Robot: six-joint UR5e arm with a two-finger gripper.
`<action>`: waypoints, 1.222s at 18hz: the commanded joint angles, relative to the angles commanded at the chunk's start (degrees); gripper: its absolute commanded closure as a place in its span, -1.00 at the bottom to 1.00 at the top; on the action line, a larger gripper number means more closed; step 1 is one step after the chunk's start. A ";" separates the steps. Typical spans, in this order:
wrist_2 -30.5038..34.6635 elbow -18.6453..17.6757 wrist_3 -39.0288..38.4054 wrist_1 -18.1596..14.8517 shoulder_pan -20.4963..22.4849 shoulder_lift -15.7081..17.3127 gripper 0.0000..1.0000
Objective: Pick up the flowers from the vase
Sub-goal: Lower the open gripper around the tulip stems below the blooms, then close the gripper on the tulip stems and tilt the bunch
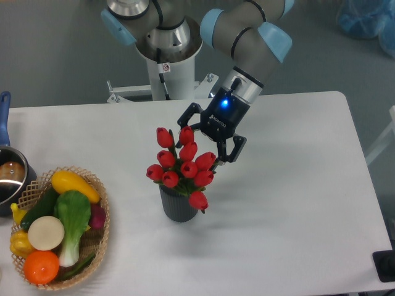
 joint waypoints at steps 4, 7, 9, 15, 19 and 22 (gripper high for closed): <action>0.00 0.53 0.00 0.00 -0.70 -0.88 -1.00; -0.35 0.79 -0.09 0.00 -1.06 -1.67 -1.00; -0.44 0.88 0.00 0.00 -1.50 -1.85 -1.00; -2.54 1.23 -0.09 0.00 -1.76 -2.99 -1.00; -3.16 1.67 -0.09 0.00 -2.46 -3.78 -1.00; -3.60 2.29 -0.09 0.00 -2.64 -4.57 -1.00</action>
